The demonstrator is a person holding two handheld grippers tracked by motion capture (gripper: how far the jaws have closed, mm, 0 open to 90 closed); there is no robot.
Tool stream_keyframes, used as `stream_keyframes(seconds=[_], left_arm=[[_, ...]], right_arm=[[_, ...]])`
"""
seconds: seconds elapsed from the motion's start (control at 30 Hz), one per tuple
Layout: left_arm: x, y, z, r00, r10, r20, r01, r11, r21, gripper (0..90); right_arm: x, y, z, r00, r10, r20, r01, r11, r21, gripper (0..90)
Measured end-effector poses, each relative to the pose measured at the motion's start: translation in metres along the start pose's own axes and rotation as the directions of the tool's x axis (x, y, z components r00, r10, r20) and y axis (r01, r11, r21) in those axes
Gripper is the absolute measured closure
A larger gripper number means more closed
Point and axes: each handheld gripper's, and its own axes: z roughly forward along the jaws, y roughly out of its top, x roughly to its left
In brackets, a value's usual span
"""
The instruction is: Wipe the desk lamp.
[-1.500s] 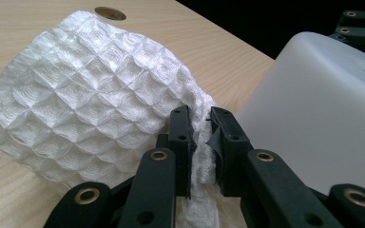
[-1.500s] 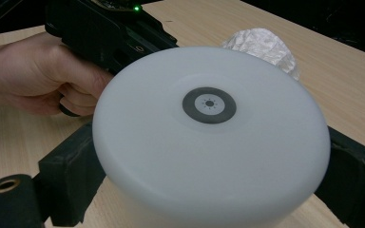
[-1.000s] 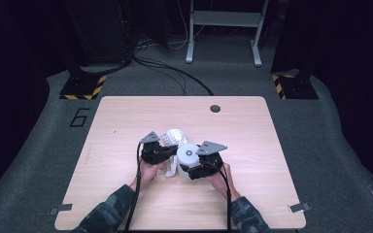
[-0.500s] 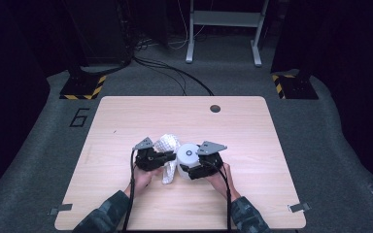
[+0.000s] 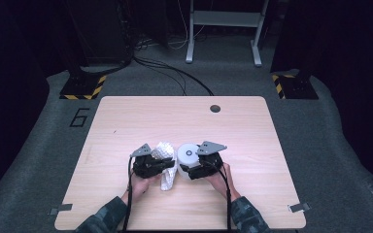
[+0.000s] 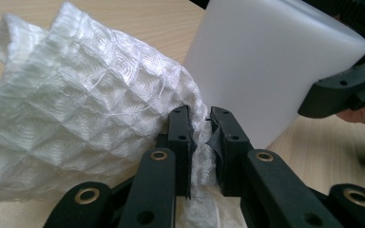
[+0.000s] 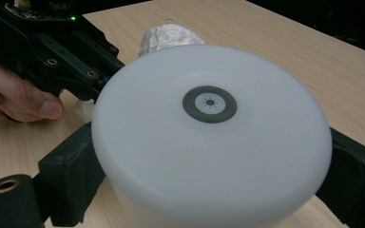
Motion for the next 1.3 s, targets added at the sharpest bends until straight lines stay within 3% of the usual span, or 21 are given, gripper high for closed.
stream_keyframes(seconds=[0.4, 0.77, 1.1, 1.3], left_arm=[[-0.008, -0.005, -0.004, 0.9993, 0.036, -0.002, -0.036, 0.9991, 0.023, 79.4], [-0.01, 0.003, -0.012, 0.997, 0.073, -0.026, -0.073, 0.9968, 0.033, 79.4], [-0.01, 0.007, -0.014, 0.9958, 0.079, -0.045, -0.078, 0.9964, 0.032, 79.4], [-0.01, 0.01, -0.019, 0.9953, 0.082, -0.052, -0.08, 0.9964, 0.027, 79.4]], right_arm=[[0.0, 0.0, 0.0, 1.0, -0.006, 0.0, 0.006, 1.0, -0.001, 8.4], [0.0, 0.001, 0.0, 1.0, -0.004, 0.002, 0.004, 1.0, 0.004, 8.0], [0.001, 0.002, 0.001, 0.9998, -0.018, 0.01, 0.018, 1.0, 0.006, 7.1], [0.003, 0.004, -0.001, 0.9997, -0.023, 0.008, 0.022, 1.0, 0.004, 0.0]])
